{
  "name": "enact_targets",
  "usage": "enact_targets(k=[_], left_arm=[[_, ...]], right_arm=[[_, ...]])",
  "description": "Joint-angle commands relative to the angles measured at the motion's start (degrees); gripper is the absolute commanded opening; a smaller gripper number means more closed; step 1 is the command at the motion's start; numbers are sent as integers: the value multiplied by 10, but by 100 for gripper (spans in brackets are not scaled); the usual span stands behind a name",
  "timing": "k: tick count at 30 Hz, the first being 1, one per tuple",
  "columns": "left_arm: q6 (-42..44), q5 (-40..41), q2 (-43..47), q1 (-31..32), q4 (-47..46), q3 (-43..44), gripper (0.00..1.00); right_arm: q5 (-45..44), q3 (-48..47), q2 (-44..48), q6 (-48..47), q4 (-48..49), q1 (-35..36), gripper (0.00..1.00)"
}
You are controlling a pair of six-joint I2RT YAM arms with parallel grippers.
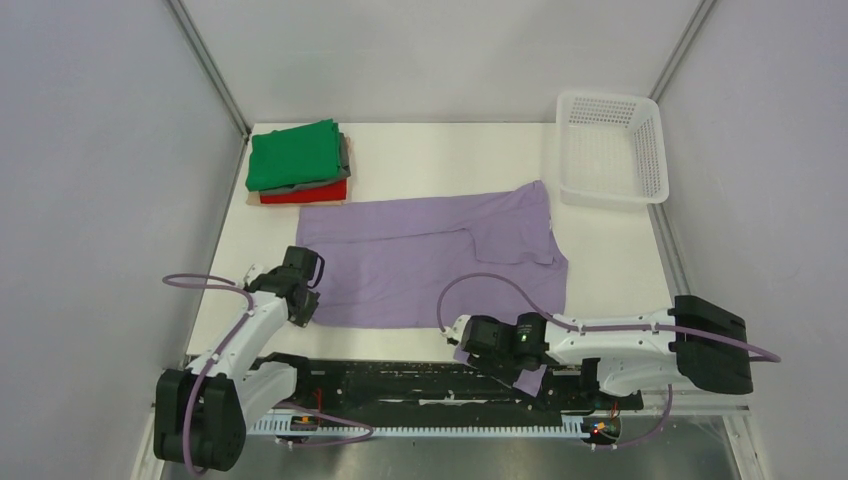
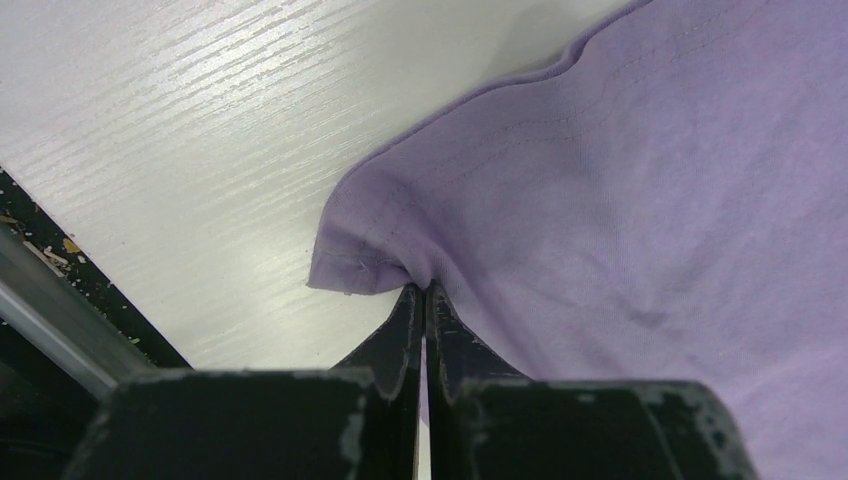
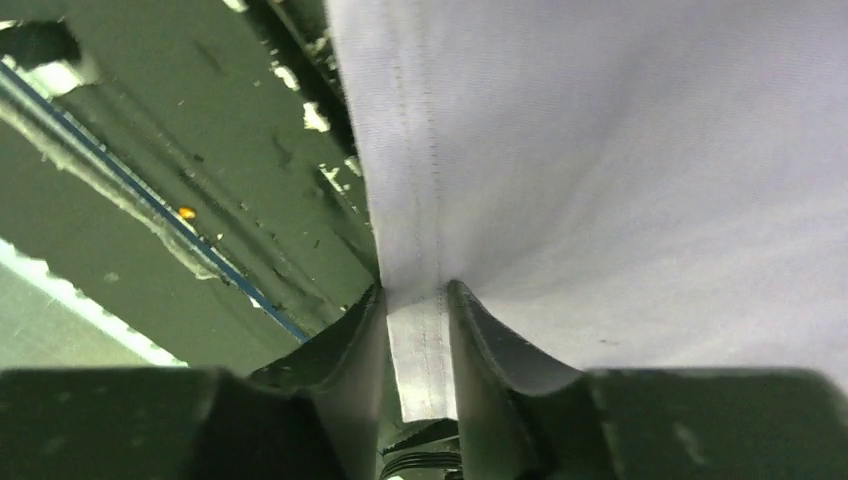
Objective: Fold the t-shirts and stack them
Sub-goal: Grab the side of the flattened tshirt closest away from the robot with both arms, then fold the other side of the tshirt into a rectangle
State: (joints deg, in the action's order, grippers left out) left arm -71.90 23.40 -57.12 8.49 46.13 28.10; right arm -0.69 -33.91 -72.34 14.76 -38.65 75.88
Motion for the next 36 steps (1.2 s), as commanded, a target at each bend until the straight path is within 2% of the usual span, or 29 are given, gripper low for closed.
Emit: enact_targets(k=[1, 5, 10, 14, 21, 28, 36], left_arm=[[17, 4, -2, 0, -6, -2, 2], [22, 9, -3, -1, 13, 17, 2], [20, 1, 6, -1, 19, 17, 2], [13, 3, 19, -1, 22, 14, 2], [13, 16, 43, -1, 47, 46, 2], [11, 29, 32, -1, 47, 74, 2], [13, 53, -23, -1, 29, 114, 2]], right_arm=[[-151, 10, -12, 30, -28, -1, 20], [-208, 0, -7, 41, -38, -1, 0], [-244, -16, 15, 49, -48, -12, 0], [-334, -46, 44, 73, -55, -20, 0], [-467, -96, 66, 50, -7, -59, 0], [-474, -106, 55, -79, 153, -142, 0], [-462, -154, -1, -171, 238, -223, 0]])
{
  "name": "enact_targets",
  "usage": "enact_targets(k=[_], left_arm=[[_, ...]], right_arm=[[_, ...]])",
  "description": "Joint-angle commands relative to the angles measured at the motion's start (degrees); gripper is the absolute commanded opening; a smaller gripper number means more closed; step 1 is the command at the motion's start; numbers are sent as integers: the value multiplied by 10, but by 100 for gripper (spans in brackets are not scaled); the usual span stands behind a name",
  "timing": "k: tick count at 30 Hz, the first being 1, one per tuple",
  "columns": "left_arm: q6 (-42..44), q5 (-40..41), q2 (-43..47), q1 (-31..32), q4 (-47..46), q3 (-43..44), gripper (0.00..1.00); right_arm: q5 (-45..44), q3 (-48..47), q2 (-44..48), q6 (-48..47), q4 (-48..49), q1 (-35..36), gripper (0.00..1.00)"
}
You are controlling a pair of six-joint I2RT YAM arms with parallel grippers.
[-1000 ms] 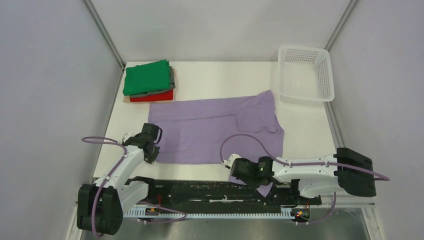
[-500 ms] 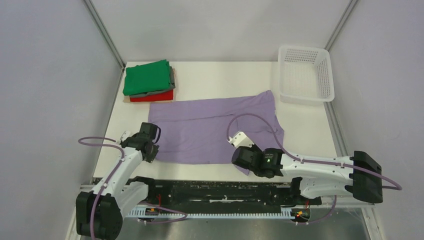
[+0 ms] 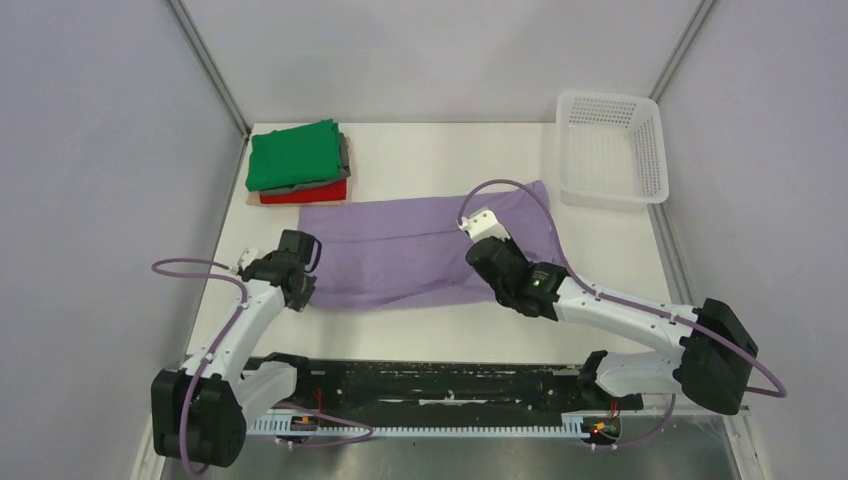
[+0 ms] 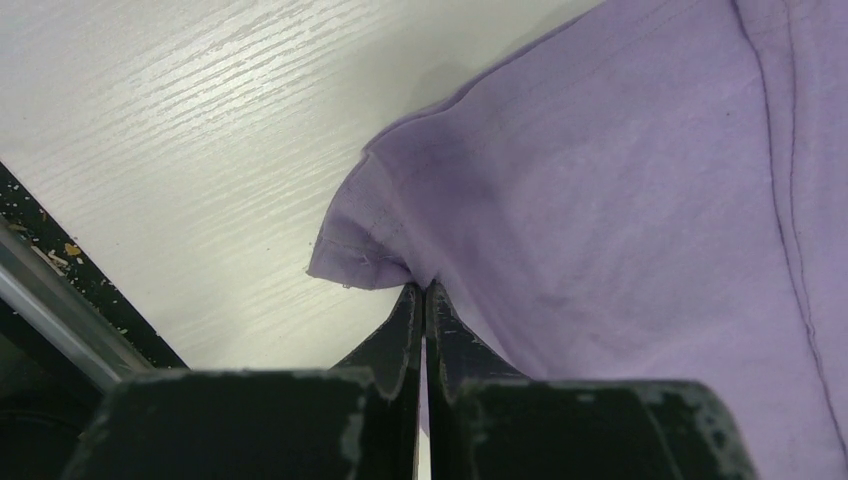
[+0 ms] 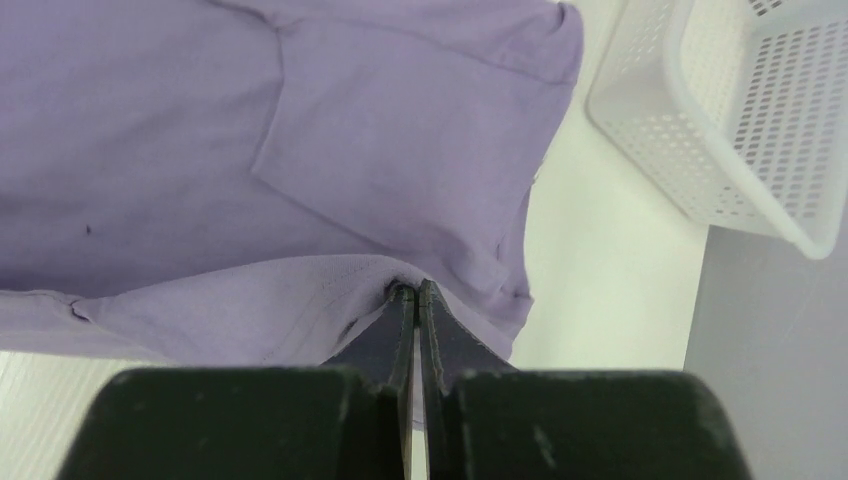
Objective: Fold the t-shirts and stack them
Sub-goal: Fold the other side of the tshirt into a rectangle
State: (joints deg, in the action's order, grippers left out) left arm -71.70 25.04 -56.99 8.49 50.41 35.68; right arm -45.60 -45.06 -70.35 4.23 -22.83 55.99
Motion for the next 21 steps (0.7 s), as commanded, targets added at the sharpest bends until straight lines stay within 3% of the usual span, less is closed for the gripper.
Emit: enact_targets(k=[1, 21], left_arm=[[12, 37, -33, -1, -17, 44, 2], [67, 63, -290, -25, -39, 218, 6]], right_arm=[[-9, -50, -29, -75, 86, -32, 0], [62, -215, -252, -173, 129, -170, 0]])
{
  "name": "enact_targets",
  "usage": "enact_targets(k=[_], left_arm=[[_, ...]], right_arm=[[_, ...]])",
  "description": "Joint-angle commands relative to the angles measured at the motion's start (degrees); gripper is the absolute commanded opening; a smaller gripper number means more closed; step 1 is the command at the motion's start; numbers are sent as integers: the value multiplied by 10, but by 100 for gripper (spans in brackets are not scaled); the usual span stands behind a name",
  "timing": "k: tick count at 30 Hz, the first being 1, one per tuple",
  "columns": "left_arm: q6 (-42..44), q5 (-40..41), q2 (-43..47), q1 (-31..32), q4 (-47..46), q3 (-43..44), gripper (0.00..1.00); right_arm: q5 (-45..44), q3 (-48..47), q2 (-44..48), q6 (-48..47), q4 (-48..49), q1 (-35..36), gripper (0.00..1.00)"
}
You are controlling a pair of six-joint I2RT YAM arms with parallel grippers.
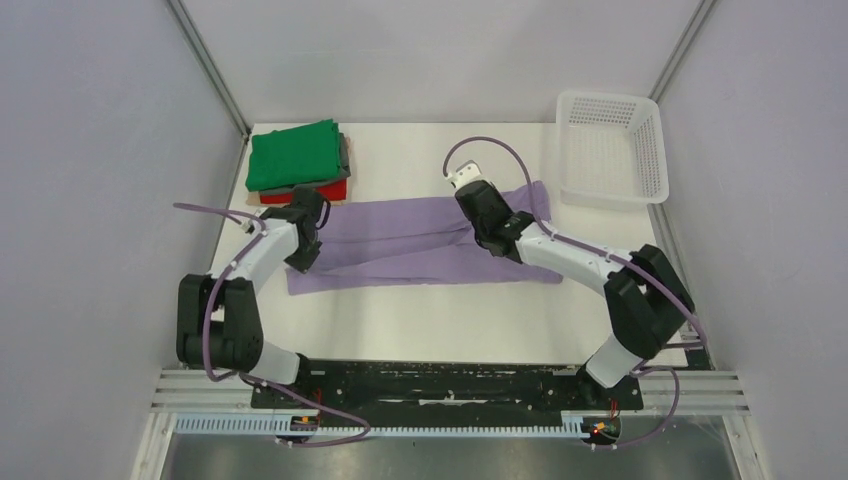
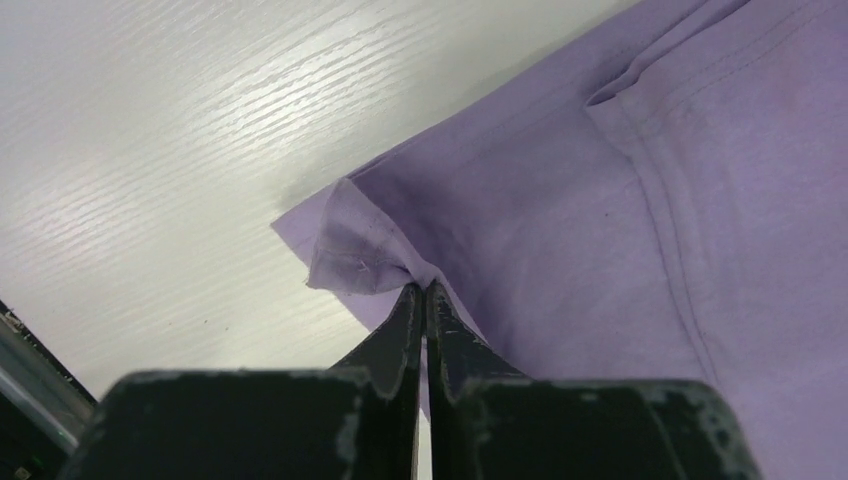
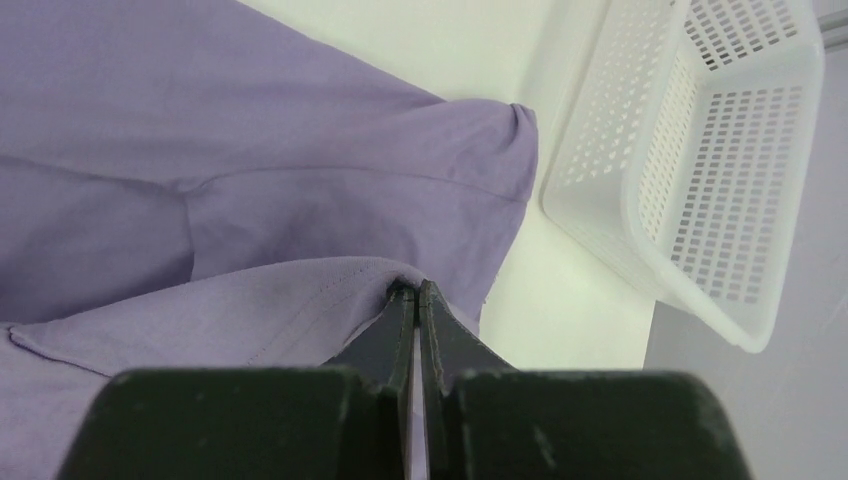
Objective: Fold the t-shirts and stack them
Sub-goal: Fold the other side of the tshirt into a rectangle, then rotate the tshirt 90 degrees
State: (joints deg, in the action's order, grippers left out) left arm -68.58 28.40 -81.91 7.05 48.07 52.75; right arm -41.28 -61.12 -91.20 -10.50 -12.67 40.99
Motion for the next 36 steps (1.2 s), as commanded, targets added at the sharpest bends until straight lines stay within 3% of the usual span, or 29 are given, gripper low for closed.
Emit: enact_targets(k=[1, 7, 10, 12, 14, 16, 22, 29, 36], left_arm=[[42, 27, -57, -12, -16, 60, 10], [89, 15, -133, -21, -35, 122, 67], [103, 8, -135, -25, -28, 151, 90], [106, 3, -116, -25, -32, 147, 99], [121, -12, -86, -25, -54, 125, 100], [142, -42, -55, -25, -81, 100, 100], [226, -165, -19, -23, -142, 61, 100], [248, -275, -101, -23, -257, 75, 100], [245, -296, -212, -22, -235, 91, 100]], right_arm=[[19, -70, -62, -29, 28, -26, 0], [44, -153, -174, -59, 80, -69, 11], [34, -244, -232, -60, 42, -93, 60], [0, -267, -239, -58, 24, -96, 79], [-21, -238, -210, -43, 26, -96, 98], [0, -176, -153, -5, 45, -98, 98], [200, 11, -36, 92, 99, -102, 98], [270, 86, -38, 234, 118, -125, 98], [356, 60, -121, 289, 180, -181, 98]])
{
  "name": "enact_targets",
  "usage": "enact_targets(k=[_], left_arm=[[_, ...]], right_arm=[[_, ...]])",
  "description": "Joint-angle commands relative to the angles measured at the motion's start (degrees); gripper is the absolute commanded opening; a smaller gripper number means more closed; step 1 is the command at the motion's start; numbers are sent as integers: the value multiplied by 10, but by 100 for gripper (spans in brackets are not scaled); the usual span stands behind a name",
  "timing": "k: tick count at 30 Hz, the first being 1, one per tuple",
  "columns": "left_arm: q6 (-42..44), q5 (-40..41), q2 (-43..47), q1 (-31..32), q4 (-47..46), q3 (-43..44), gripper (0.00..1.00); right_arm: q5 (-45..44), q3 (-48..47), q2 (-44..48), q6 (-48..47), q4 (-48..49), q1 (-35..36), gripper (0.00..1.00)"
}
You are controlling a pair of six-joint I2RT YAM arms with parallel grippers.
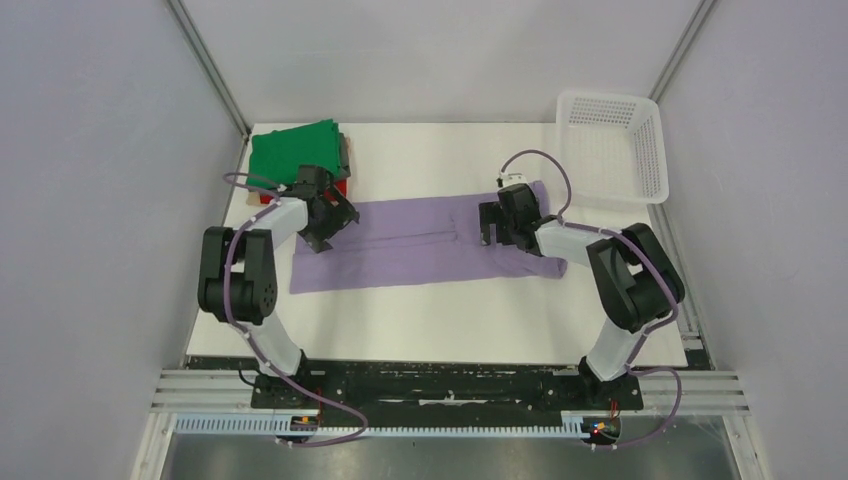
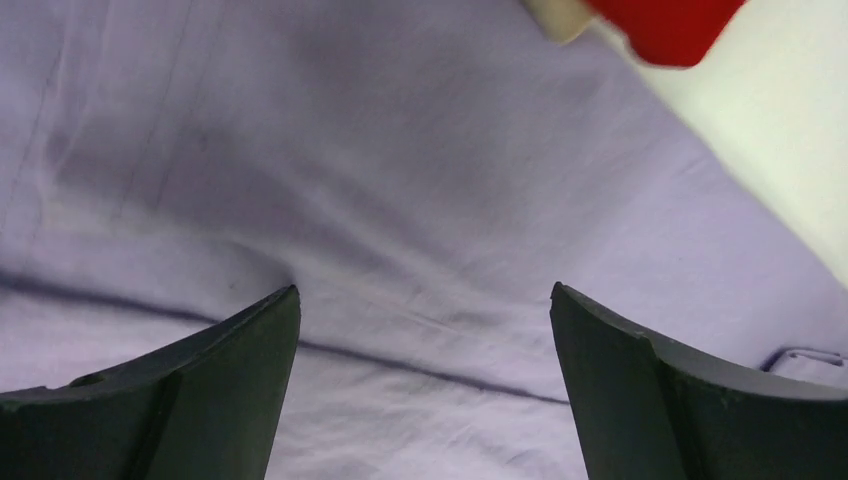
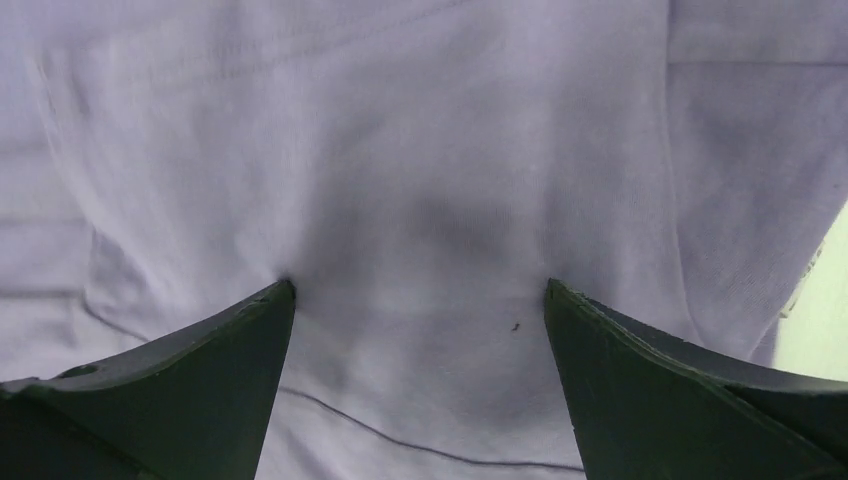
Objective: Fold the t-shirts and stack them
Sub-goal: Rotate the tshirt 90 degrees
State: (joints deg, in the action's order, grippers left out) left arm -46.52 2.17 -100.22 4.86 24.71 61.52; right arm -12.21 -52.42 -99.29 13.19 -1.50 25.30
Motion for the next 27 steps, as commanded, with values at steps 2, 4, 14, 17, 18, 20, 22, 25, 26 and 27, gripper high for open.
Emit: enact_targets(k=[2, 4, 14, 17, 18, 20, 22, 25, 26, 27], left_arm=[[25, -38, -25, 1, 19, -22, 100], [18, -29, 9, 10, 21, -77, 100], [-166, -64, 223, 256, 37, -303, 100], [-175, -34, 236, 281, 39, -292, 100], [-179, -28, 236, 291, 21, -289, 100], [-188, -35, 222, 314, -28, -287, 100], [-195, -46, 194, 337, -56, -277, 100], [-191, -37, 141, 373, -59, -247, 100], [-189, -35, 126, 383, -60, -240, 100], [-186, -35, 108, 390, -63, -230, 100]], right_arm=[[78, -58, -73, 45, 85, -40, 98], [118, -113, -124, 42, 85, -59, 98], [243, -485, -389, 30, 75, -88, 98], [260, -592, -464, 75, 109, -91, 98], [274, -627, -493, 92, 117, -92, 98], [286, -652, -526, 145, 172, -91, 98], [302, -630, -542, 215, 256, -90, 98], [308, -675, -588, 248, 278, -82, 98], [292, -695, -599, 252, 278, -80, 98], [273, -701, -607, 267, 290, -79, 98]])
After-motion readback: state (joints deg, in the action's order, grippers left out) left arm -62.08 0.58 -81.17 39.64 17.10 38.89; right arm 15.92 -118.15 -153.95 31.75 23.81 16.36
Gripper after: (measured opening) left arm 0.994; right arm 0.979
